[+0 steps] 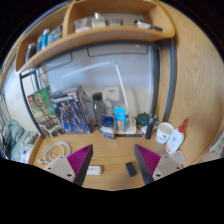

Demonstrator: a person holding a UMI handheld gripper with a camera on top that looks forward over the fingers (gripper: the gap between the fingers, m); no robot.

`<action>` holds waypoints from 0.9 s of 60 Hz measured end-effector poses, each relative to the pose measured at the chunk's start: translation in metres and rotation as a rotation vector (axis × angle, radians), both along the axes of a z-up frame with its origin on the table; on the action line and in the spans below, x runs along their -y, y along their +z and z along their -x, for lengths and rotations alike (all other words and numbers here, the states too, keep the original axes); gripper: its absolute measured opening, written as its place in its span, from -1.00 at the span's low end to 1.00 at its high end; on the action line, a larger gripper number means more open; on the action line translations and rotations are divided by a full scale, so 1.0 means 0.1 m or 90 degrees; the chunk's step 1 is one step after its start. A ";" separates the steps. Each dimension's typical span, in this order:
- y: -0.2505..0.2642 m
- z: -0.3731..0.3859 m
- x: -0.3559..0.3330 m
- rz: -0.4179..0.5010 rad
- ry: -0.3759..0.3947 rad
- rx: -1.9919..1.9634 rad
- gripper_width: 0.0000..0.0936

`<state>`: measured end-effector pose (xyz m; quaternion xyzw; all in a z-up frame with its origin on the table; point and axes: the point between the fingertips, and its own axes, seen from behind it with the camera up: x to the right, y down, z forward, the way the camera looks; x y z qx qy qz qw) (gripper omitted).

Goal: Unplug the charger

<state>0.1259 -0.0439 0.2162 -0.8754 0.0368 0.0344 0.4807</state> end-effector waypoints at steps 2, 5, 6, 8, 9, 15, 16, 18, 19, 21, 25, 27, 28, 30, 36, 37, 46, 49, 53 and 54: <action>0.15 0.08 0.10 -0.021 -0.004 0.003 0.81; 0.30 0.19 0.28 -0.045 -0.003 0.003 0.81; 0.35 0.22 0.34 -0.053 -0.004 0.004 0.81; 0.41 0.31 0.46 -0.066 -0.004 0.007 0.81; 0.43 0.36 0.52 -0.071 -0.004 0.009 0.81; 0.46 0.63 0.91 -0.085 0.008 0.013 0.81; 0.45 0.67 0.97 -0.083 0.011 0.012 0.80; 0.42 0.77 1.09 -0.078 0.015 0.010 0.81; 0.40 0.82 1.15 -0.076 0.017 0.008 0.80; 0.37 0.91 1.25 -0.074 0.024 0.005 0.80; 0.34 1.07 1.43 -0.072 0.033 0.000 0.81; 0.33 1.16 1.51 -0.070 0.041 0.000 0.81; 0.34 1.20 1.55 -0.070 0.045 0.000 0.80; 0.34 1.27 1.62 -0.073 0.051 0.001 0.80; 0.36 1.43 1.77 -0.077 0.071 0.011 0.81; 0.35 1.45 1.79 -0.075 0.073 0.007 0.81; 0.28 1.44 1.90 -0.063 0.073 0.024 0.82; 0.25 1.41 1.91 -0.066 0.071 0.034 0.81; 0.24 1.42 1.94 -0.065 0.070 0.038 0.81; 0.24 1.42 1.94 -0.065 0.070 0.038 0.80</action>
